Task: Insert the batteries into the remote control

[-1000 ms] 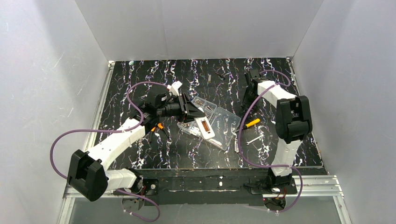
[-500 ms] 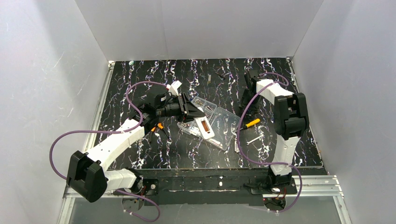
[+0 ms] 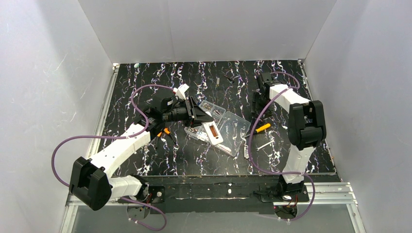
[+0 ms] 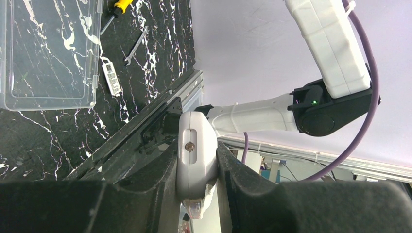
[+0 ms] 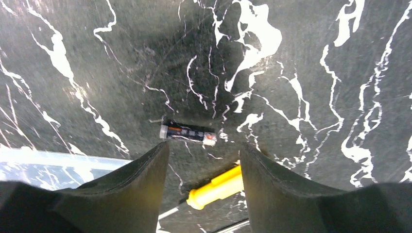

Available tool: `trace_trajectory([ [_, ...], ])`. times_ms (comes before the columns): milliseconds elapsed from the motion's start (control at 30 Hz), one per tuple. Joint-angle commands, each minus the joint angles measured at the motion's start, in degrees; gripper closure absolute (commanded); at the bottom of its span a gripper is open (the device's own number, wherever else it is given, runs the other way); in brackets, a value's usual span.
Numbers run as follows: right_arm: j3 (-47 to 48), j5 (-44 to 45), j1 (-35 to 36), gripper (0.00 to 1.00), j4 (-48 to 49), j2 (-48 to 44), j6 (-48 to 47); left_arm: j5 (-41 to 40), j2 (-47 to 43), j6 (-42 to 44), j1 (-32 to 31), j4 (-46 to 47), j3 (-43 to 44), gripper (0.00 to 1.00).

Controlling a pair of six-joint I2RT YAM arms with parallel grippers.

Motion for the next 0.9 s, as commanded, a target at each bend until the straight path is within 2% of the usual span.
trace_trajectory([
  [0,-4.32,1.47,-0.25,0.38,5.54,-5.92,-11.54,2.32,-1.46,0.39,0.26,0.82,-0.18,1.0],
  [167,-10.59,-2.63,-0.25,0.39,13.8,-10.49,-23.3,2.69,-1.07,0.05,0.22,1.02,0.23,1.0],
  [333,-20.68,-8.41,-0.29,0.36,25.05,-18.19,-34.64,3.08,-0.91,0.38,0.27,0.15,0.78,1.0],
  [567,-18.07,-17.67,-0.33,0.39,22.5,-15.27,-41.87,3.27,-0.96,0.55,0.26,-0.38,1.06,1.0],
  [867,-15.01,-15.85,-0.34,0.41,20.14,-10.32,-49.09,2.88,-1.73,1.98,0.26,-2.61,1.63,1.0],
])
